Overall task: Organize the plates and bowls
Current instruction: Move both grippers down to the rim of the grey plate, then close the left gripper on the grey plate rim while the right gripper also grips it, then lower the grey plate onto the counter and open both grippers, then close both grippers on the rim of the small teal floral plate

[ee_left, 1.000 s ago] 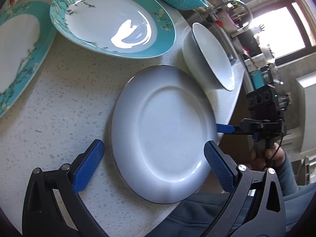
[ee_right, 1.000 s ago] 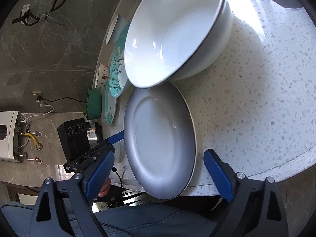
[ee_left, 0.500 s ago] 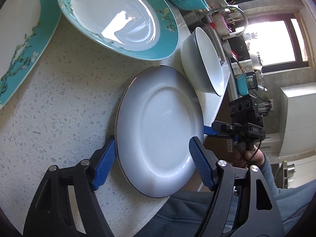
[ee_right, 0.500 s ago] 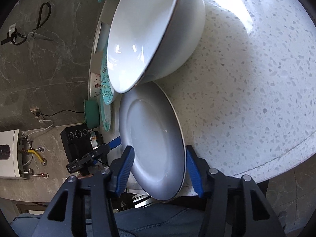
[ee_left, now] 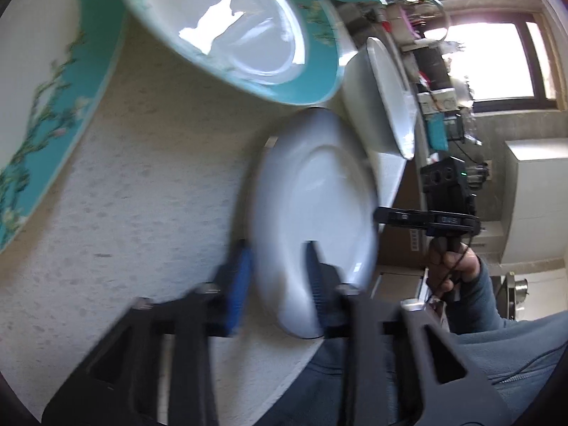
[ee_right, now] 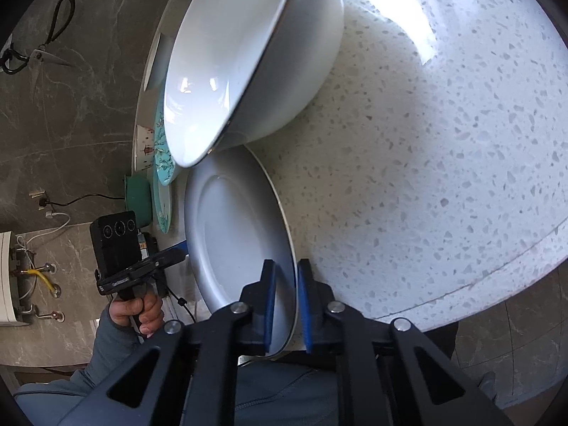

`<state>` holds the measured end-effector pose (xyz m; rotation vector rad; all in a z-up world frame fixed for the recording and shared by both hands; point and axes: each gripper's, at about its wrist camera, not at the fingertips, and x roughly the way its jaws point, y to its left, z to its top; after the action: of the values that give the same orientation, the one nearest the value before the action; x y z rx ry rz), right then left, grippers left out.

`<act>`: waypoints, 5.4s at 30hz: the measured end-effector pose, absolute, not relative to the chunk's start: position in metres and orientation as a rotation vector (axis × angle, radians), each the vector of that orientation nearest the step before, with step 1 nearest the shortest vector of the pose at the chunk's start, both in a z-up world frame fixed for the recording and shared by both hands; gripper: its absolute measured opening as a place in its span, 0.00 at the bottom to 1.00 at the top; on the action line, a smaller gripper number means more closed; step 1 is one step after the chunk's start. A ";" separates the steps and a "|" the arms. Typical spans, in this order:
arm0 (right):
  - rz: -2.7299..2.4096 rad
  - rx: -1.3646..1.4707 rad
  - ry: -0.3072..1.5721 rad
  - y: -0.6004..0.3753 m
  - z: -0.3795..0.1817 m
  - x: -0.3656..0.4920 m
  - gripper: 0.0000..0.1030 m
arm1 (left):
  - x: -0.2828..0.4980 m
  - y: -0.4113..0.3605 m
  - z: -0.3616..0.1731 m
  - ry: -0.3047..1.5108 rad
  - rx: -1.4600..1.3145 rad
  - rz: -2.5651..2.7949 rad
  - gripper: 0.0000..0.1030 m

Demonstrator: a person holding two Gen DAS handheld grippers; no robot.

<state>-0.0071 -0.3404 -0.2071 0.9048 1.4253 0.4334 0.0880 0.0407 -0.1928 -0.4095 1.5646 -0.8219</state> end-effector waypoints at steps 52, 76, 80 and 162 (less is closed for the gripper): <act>0.545 0.741 1.423 -0.283 -0.163 0.015 0.15 | 0.055 0.087 -0.166 1.480 -0.450 -0.732 0.10; 0.672 0.578 1.545 -0.150 -0.186 0.042 0.15 | 0.009 0.212 -0.213 1.485 -0.565 -0.507 0.12; 0.652 0.565 1.557 -0.146 -0.192 0.042 0.15 | 0.003 0.221 -0.221 1.497 -0.564 -0.499 0.12; 0.421 0.928 1.257 -0.084 -0.204 0.152 0.27 | 0.219 0.241 -0.204 1.365 -0.300 -0.410 0.15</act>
<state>0.1524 -0.0841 -0.2043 0.9279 1.2566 0.4215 0.2193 0.2407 -0.2037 -0.2998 1.3652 -0.4095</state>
